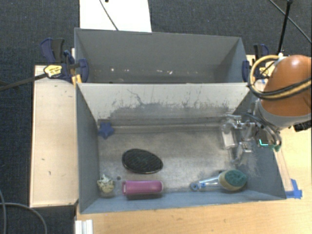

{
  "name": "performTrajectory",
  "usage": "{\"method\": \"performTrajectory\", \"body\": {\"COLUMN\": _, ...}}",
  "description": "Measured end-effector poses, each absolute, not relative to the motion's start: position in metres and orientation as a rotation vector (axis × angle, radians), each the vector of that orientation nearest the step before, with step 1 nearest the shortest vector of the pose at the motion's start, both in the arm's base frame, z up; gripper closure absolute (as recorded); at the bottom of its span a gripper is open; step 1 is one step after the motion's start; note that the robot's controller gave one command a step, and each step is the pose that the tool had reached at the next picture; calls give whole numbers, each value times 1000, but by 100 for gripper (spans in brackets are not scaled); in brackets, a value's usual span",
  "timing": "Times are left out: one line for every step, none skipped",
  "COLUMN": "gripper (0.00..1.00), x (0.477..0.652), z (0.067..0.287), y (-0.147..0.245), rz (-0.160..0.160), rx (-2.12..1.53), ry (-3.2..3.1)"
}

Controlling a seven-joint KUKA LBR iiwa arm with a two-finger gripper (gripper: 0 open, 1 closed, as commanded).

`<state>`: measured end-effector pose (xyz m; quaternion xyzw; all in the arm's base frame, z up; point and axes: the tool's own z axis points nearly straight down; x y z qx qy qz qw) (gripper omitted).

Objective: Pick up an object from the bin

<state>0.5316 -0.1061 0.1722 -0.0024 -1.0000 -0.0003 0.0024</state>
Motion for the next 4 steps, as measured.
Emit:
{"method": "performTrajectory", "body": {"gripper": 0, "x": 509, "z": 72, "y": -142, "rz": -8, "rx": 50, "ry": -3143}}
{"method": "performTrajectory", "body": {"gripper": 100, "x": 510, "z": 74, "y": -143, "rz": 0, "rx": 55, "ry": -3147}}
{"method": "performTrajectory", "body": {"gripper": 0, "x": 511, "z": 74, "y": -143, "rz": 1, "rx": 60, "ry": -3150}}
{"method": "performTrajectory", "body": {"gripper": 0, "x": 490, "z": 77, "y": -125, "rz": 19, "rx": 267, "ry": -3171}}
